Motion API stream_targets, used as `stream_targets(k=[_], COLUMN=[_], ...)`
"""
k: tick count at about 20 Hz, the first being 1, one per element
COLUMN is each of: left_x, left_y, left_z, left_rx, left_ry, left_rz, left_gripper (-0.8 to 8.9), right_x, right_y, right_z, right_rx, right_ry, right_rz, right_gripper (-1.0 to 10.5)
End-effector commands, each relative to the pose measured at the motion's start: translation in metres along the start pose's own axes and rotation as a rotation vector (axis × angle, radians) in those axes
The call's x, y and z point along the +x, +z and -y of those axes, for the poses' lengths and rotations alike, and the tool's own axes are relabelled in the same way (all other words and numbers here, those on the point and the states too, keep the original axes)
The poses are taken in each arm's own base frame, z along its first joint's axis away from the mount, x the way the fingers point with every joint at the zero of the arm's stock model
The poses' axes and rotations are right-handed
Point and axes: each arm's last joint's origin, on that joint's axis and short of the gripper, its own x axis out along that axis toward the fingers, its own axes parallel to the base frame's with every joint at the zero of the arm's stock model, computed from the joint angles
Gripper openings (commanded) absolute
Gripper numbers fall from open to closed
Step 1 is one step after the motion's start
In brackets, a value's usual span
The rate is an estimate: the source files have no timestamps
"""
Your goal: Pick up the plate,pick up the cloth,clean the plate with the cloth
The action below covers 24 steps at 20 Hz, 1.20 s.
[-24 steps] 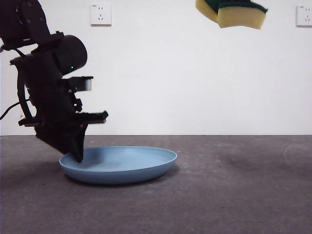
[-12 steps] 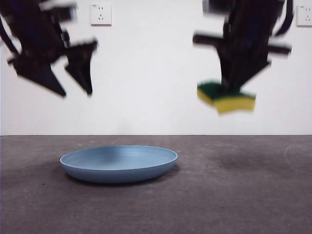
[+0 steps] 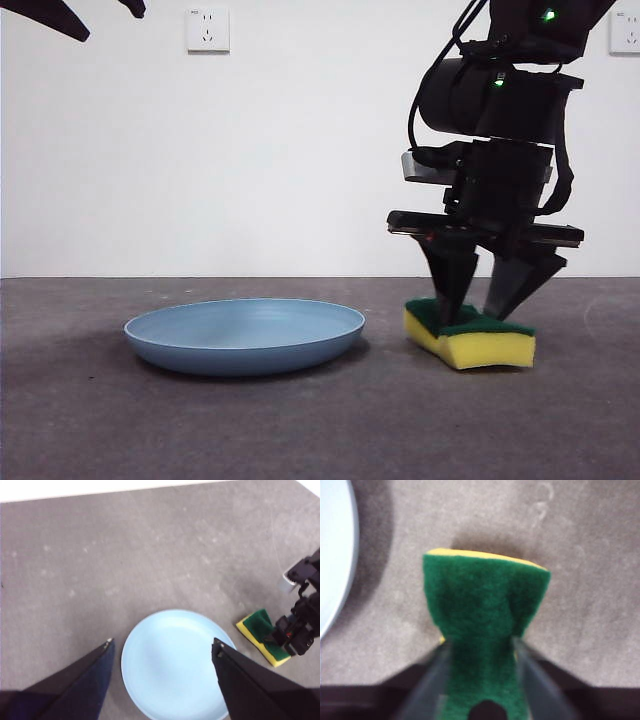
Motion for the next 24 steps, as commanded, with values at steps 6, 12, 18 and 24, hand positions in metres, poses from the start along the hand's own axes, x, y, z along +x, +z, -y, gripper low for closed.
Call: stream_targets(k=[6,12,18,24], left_x=[0.002,0.002,0.002,-0.001], left_y=[-0.004,-0.005,-0.006,-0.006], left_z=[0.0,0.0,0.0,0.0], left_rx=[-0.007,-0.007,0.03,0.055], left_ry=[0.006,0.009,0.007,0.005], left_rz=[-0.033,-0.049,-0.054,-0.047], left_gripper=[3.28,3.28,1.23,-0.08], right_x=[0.0,-0.029,-0.106,-0.193], right_y=[-0.002,0.001,-0.009,-0.042], right_z=[0.003,0.002,0.002,0.003], right_rx=[0.012,0.012,0.005,-0.065], right_ry=[-0.01,0.003,0.041,0.142], right_rz=[-0.017,0.065,0.281,0.555], right_gripper=[4.5,4.4,-0.2,-0.1])
